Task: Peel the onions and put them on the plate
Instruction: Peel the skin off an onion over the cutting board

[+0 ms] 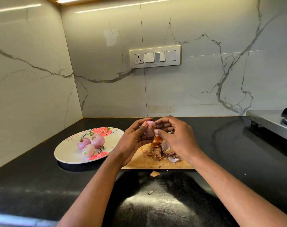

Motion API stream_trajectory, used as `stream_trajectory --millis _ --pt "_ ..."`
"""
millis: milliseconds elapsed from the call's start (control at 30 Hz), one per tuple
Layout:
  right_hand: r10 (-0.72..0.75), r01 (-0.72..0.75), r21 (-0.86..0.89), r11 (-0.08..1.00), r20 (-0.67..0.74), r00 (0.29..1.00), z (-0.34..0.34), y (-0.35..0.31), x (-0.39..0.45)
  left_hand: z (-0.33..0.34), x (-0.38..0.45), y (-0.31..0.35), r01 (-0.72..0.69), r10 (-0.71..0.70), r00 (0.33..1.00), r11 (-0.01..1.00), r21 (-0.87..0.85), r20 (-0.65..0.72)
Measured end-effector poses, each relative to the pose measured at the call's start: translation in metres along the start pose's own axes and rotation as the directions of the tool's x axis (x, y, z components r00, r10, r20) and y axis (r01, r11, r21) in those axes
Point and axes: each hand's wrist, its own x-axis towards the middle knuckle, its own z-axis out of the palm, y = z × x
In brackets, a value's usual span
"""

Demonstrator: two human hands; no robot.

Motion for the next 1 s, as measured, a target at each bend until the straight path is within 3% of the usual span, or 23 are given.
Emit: stream_trajectory --millis 867,1000 --pt "0.063 -0.062 0.045 0.997 -0.033 0.997 -0.0014 0.0013 0.0017 -0.0006 0.0017 -0.0022 0.018 -0.019 1.000 0.999 0.029 0.015" --pt "0.105 -0.101 0.122 0.987 -0.020 0.994 -0.0015 -0.0004 0.0019 -0.0004 0.0015 -0.0009 0.012 -0.012 1.000 1.000 0.014 0.009"
